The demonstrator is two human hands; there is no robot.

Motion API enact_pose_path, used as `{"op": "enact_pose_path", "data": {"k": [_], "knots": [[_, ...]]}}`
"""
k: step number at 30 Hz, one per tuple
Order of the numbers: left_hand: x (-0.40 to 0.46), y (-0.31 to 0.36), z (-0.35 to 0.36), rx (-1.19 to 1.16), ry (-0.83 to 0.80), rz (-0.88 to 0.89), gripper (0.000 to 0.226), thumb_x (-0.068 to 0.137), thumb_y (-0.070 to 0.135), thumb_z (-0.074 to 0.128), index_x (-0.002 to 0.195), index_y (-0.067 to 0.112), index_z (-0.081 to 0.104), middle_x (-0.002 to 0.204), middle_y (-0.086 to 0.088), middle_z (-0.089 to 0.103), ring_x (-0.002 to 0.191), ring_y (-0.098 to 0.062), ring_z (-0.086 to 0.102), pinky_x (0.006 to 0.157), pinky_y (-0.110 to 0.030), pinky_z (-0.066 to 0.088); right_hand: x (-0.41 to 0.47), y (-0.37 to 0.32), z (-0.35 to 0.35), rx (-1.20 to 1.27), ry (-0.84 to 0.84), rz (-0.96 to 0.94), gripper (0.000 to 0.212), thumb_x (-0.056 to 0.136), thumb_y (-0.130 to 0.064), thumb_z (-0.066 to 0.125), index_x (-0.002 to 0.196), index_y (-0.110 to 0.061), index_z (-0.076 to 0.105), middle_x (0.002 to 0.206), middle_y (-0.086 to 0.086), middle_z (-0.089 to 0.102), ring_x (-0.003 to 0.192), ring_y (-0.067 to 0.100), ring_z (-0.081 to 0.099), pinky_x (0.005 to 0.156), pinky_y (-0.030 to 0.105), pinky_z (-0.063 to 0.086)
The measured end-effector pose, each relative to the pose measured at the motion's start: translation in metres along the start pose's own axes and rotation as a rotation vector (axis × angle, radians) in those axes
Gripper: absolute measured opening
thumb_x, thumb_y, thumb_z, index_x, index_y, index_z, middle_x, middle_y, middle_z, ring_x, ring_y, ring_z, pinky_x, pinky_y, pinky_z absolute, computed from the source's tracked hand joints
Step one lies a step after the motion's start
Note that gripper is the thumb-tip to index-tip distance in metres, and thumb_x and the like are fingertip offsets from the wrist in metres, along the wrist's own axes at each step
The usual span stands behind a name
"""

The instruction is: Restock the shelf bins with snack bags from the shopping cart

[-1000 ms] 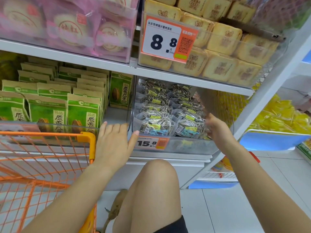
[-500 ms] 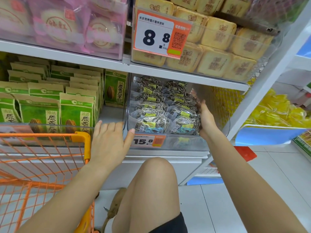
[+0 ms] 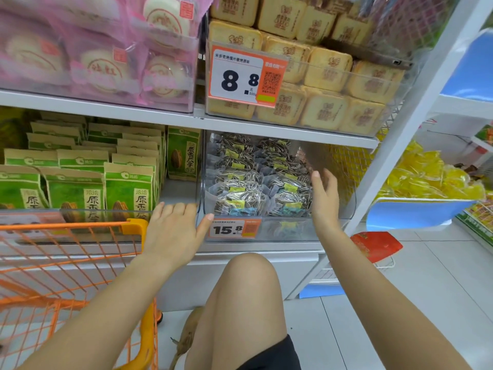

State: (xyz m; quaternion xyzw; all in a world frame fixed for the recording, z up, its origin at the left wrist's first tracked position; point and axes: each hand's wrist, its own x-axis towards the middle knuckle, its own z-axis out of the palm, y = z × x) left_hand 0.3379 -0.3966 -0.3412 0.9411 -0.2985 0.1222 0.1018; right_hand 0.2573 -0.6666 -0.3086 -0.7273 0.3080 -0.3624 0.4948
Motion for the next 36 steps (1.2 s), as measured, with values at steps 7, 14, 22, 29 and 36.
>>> {"op": "enact_pose_path", "data": {"k": [7,14,22,29,36], "knots": [[-0.006,-0.003,0.001,0.085,0.015,0.034,0.05,0.086,0.048,0.034,0.087,0.007,0.063,0.075,-0.013,0.062,0.074,-0.035,0.061,0.086,-0.051,0.048,-0.017,0.011,-0.003,-0.27,-0.273,-0.348,0.027,0.073,-0.048,0.074,0.093,-0.029,0.07,0.15,-0.002,0.036,0.142,0.013,0.027,0.109,0.035,0.025],[-0.006,-0.005,0.004,0.097,0.007,0.021,0.034,0.08,0.037,0.069,0.092,0.006,0.064,0.08,-0.014,0.062,0.079,-0.037,0.06,0.091,-0.053,0.044,-0.011,0.009,0.004,-0.403,-0.093,-0.294,0.035,0.072,-0.05,0.077,0.092,-0.022,0.068,0.134,0.0,0.051,0.129,0.018,0.041,0.097,0.036,0.04],[-0.006,-0.005,0.008,0.11,0.032,0.039,0.035,0.077,0.034,0.07,0.097,0.006,0.064,0.085,-0.013,0.063,0.085,-0.035,0.061,0.097,-0.052,0.04,-0.017,0.006,0.018,-0.726,0.026,-0.348,0.065,0.066,-0.077,0.063,0.091,-0.017,0.068,0.124,0.004,0.057,0.126,0.024,0.043,0.11,0.053,0.027],[-0.006,-0.008,0.012,0.104,0.054,0.043,0.035,0.069,0.028,0.073,0.096,0.008,0.063,0.084,-0.011,0.061,0.083,-0.034,0.06,0.098,-0.052,0.04,-0.013,0.016,0.011,-0.623,-0.139,-0.584,0.053,0.072,-0.068,0.055,0.087,-0.018,0.065,0.124,0.001,0.058,0.134,0.026,0.039,0.116,0.052,0.009],[-0.006,-0.011,0.017,0.098,0.097,0.052,0.039,0.064,0.024,0.076,0.097,0.007,0.063,0.084,-0.011,0.061,0.083,-0.034,0.06,0.098,-0.051,0.04,-0.014,0.017,0.007,-0.582,-0.183,-0.671,0.047,0.085,-0.059,0.05,0.107,-0.021,0.063,0.133,0.0,0.055,0.137,0.021,0.036,0.119,0.048,0.006]]}}
